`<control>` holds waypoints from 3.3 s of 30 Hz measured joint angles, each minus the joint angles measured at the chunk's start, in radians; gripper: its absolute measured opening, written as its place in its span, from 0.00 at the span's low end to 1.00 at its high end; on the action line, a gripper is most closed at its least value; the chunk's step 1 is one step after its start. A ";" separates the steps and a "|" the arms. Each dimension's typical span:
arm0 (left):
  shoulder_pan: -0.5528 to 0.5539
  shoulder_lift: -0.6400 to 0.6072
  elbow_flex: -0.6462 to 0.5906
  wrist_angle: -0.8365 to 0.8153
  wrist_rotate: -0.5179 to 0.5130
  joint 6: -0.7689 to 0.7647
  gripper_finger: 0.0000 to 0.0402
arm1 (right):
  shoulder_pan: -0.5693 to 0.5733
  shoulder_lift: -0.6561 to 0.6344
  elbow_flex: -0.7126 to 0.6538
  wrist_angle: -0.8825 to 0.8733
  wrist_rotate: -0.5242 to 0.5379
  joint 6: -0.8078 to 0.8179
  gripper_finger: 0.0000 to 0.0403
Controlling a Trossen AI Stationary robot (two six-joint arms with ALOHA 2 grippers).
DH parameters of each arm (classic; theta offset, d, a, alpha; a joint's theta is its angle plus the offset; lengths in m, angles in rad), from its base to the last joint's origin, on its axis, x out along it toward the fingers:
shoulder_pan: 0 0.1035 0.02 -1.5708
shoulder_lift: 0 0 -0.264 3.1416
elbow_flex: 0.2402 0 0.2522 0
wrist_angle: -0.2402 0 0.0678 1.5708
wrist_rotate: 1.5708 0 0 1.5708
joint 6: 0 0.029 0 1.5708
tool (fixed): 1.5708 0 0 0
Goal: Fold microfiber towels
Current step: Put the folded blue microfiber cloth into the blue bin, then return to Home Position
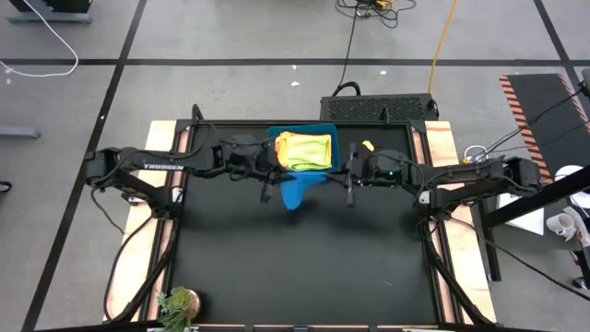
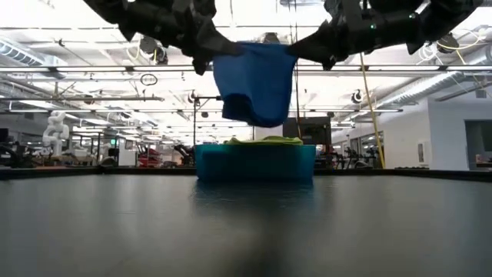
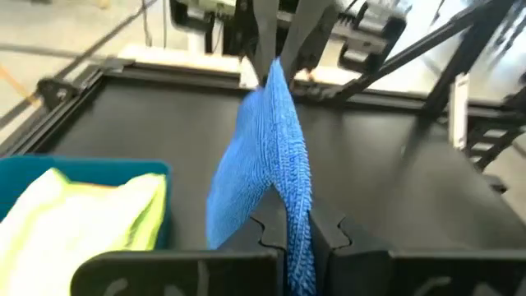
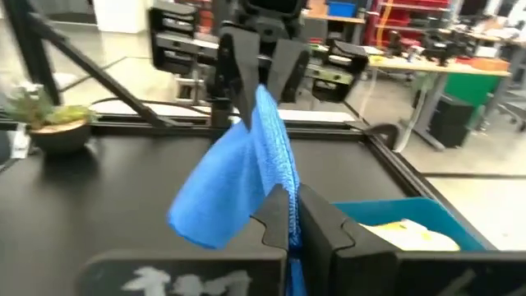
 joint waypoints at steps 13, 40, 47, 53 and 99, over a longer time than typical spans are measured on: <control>0.065 0.121 0.262 -0.350 0.005 0.071 0.02 | -0.048 0.010 0.066 -0.150 -0.021 0.060 0.00; 0.243 0.254 0.278 -0.270 0.078 0.108 0.02 | -0.310 0.127 0.067 -0.079 -0.176 0.111 0.00; 0.163 0.160 0.278 -0.317 0.088 0.111 0.02 | -0.274 0.054 0.067 -0.082 -0.322 0.181 0.00; 0.102 0.111 0.278 -0.319 0.068 0.117 0.03 | -0.253 0.003 0.067 -0.067 -0.414 0.200 0.00; 0.393 0.411 0.277 -0.157 -0.071 0.291 0.28 | -0.552 0.465 0.100 0.191 -0.196 0.025 0.22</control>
